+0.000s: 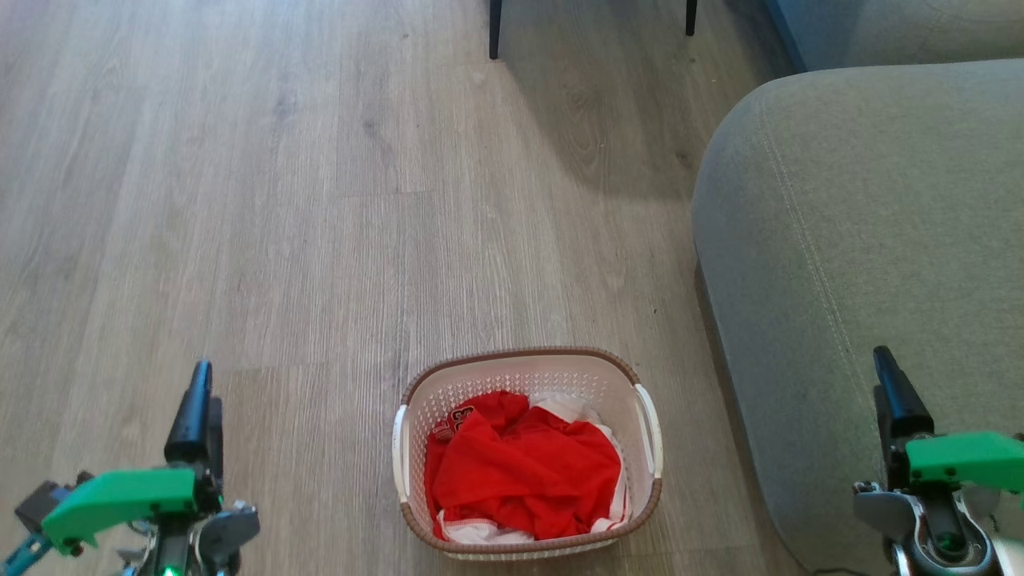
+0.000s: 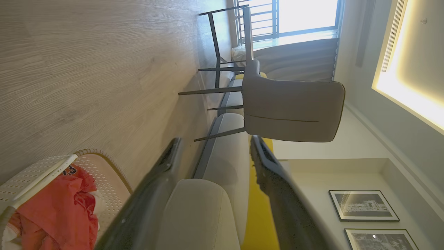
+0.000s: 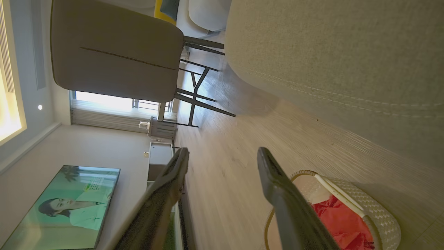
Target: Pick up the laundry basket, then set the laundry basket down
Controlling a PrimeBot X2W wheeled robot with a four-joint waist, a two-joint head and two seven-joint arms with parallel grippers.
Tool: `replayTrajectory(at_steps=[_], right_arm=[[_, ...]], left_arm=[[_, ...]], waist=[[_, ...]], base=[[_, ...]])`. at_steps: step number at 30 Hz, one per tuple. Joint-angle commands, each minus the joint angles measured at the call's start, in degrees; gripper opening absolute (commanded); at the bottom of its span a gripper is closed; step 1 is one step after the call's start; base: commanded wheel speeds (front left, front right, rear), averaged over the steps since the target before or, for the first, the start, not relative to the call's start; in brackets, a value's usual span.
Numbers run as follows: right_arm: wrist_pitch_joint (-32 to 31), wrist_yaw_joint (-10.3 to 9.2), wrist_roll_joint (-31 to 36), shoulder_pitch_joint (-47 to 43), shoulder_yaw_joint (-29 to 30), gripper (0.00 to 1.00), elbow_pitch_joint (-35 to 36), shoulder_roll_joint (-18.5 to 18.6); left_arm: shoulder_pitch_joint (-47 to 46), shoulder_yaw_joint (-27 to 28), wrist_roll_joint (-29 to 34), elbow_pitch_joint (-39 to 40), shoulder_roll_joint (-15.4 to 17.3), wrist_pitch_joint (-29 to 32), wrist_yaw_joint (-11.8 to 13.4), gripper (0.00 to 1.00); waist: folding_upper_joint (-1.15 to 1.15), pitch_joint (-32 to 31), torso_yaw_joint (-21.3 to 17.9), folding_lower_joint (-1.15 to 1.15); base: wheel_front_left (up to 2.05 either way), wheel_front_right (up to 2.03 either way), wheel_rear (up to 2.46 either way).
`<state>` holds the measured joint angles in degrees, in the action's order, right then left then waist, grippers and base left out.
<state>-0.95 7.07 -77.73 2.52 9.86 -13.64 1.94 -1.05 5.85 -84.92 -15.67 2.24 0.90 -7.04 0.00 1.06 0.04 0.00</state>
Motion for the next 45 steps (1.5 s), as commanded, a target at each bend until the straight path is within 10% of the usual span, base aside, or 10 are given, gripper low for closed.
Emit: replayTrajectory(at_steps=[1, 26, 45], right_arm=[[0.59, 0.12, 1.44, 3.12, 0.12, 1.00, 2.47, 0.44], [4.79, 0.20, 30.74, 7.11, -5.48, 1.00, 13.08, 1.64], [7.82, 0.26, 49.47, 8.86, -9.58, 1.00, 18.57, 3.27]], left_arm=[[-3.41, 0.89, 0.96, 2.40, 0.42, -0.53, -0.12, 1.00], [-5.18, 0.49, 17.72, 11.46, 0.48, -4.73, 0.08, 1.00], [-7.34, -11.18, 46.77, 20.08, 0.53, -7.76, 13.88, 1.00]], waist=[[0.00, 0.02, 0.04, 0.00], [0.00, 1.01, 1.11, 0.00], [0.00, 1.94, 1.83, 0.00]], base=[[0.00, 0.00, 0.00], [0.00, 0.00, 0.00], [0.00, 0.00, 0.00]])
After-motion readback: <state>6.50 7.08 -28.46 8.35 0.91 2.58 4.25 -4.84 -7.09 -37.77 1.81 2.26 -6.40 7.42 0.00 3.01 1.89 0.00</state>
